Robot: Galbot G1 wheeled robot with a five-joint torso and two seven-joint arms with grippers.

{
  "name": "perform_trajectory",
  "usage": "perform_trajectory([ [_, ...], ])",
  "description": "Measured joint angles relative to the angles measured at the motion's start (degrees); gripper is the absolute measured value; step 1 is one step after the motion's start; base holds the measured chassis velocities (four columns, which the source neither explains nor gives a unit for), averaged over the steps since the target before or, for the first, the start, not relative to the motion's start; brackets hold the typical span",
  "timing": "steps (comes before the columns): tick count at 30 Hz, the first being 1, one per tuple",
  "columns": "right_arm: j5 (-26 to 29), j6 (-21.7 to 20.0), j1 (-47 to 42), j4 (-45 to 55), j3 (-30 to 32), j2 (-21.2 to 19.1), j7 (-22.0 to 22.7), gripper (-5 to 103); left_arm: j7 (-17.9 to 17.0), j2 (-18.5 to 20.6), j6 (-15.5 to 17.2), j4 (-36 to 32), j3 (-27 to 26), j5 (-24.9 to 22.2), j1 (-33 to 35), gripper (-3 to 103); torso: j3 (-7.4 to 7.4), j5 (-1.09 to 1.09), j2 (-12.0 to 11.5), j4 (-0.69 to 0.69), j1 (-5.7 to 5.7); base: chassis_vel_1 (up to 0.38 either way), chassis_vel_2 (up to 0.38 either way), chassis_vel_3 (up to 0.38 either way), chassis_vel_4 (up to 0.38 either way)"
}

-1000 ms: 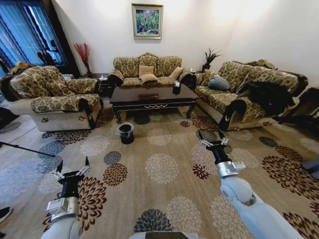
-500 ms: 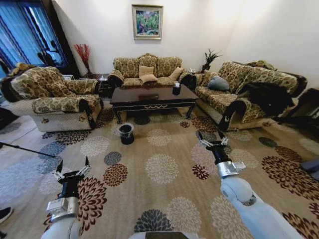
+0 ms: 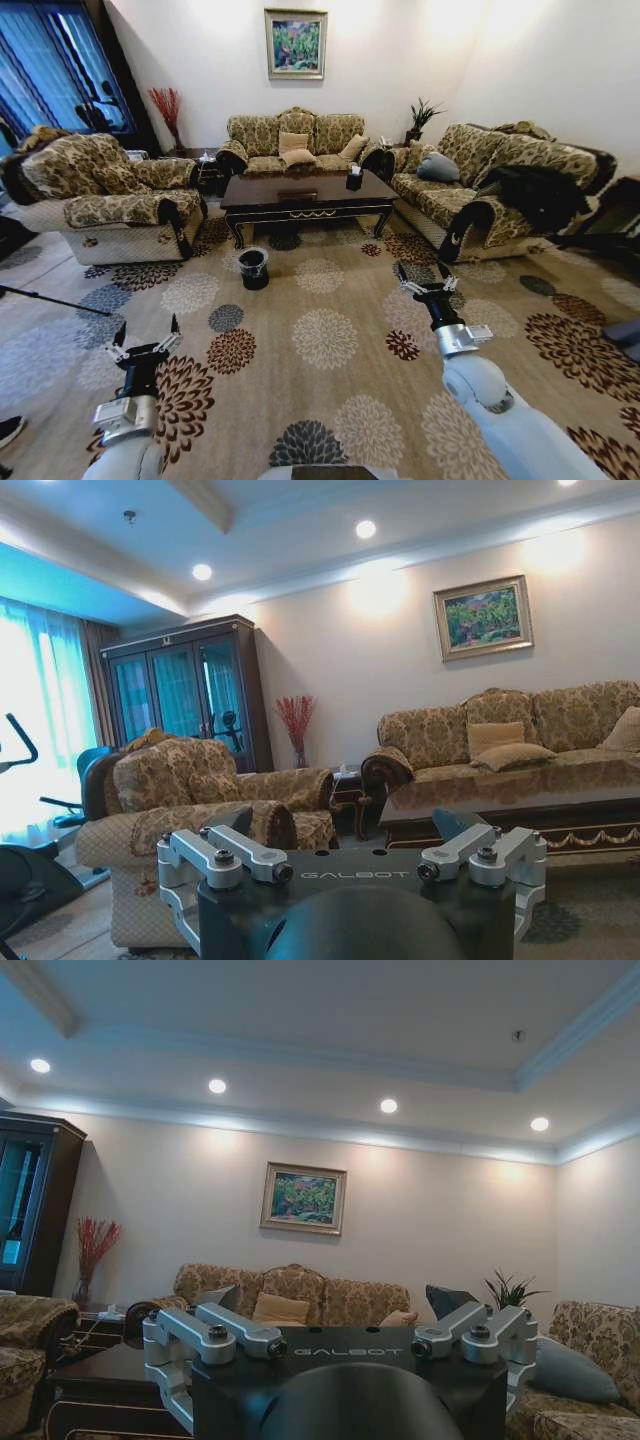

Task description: Move to the front of the table and pick up the trash from the floor, then place it into the trash bin.

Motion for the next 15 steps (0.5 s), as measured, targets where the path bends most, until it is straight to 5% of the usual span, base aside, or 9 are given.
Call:
perform_trajectory([
  [15,0.0,0.0,0.0,0.0,0.0,0.0,0.0,100,0.0,0.0,0.0,0.0,0.0,0.0,0.0,100,-0.09,0.0,-0.2,0.0,-0.07,0.0,0.0,0.0,0.0],
])
